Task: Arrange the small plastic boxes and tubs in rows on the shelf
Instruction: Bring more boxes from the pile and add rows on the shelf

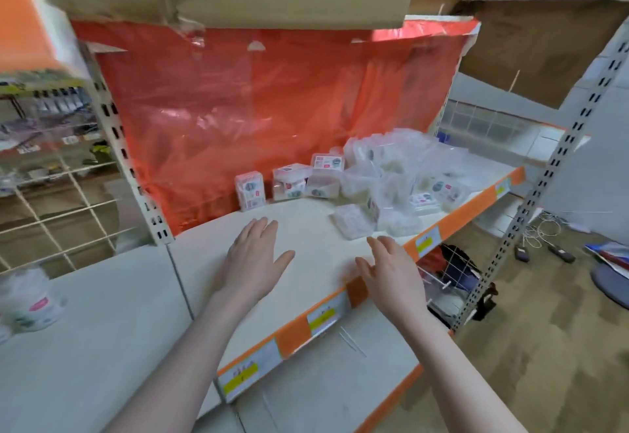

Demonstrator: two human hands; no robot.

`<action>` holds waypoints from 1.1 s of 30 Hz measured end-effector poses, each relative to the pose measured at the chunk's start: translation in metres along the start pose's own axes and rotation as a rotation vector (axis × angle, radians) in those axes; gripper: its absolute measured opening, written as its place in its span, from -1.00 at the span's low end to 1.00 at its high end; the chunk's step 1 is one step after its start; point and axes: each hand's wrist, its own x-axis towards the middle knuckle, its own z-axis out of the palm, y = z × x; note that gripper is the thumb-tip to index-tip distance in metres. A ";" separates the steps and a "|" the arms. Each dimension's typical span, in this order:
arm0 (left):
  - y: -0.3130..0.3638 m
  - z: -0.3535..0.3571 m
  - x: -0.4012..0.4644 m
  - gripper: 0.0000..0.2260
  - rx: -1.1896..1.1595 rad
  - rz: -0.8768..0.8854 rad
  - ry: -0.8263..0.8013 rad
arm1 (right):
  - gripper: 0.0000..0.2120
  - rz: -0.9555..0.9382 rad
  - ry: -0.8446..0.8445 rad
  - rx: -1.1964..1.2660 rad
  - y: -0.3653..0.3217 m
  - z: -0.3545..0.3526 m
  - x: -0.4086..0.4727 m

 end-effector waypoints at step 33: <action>-0.031 0.009 0.159 -0.55 0.265 -0.230 0.100 | -0.78 -0.410 -0.165 0.111 0.025 0.066 0.152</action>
